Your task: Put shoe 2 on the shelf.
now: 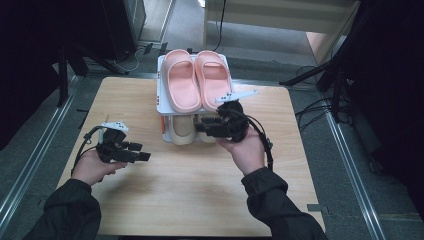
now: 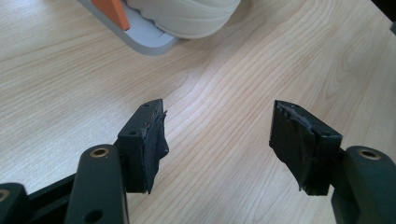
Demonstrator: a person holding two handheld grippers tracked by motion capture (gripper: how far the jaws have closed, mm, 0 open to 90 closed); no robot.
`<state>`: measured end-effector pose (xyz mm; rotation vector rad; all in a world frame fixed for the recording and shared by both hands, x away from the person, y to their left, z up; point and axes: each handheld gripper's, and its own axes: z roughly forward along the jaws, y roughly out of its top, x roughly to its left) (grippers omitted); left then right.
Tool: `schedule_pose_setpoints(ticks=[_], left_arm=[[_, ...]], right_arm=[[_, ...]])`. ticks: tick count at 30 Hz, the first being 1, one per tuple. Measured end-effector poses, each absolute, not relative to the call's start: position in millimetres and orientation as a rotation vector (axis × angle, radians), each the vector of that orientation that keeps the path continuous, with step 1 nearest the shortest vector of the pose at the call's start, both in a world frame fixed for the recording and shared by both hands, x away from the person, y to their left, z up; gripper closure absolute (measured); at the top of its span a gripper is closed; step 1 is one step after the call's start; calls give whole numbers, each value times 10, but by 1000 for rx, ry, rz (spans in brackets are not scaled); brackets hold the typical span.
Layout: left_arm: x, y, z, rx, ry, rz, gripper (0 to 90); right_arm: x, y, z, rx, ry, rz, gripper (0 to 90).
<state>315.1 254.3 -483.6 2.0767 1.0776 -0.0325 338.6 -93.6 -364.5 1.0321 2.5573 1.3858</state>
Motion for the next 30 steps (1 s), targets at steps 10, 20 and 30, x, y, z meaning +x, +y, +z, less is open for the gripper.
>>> schedule_pose_setpoints(ticks=[10,20,30], left_arm=[[3031,2566,-4843,2070,1080,16,351],[2838,2598,-4866,2064,1084,75,318],[2741,2541,-4918,2048,1051,129,267]], right_arm=[[3197,-1233,-4128,831,2630,1389,553],[3165,-1480,-4559,839,2680,1422,503],[3164,-1457,-4850,804,2738,1398,500]])
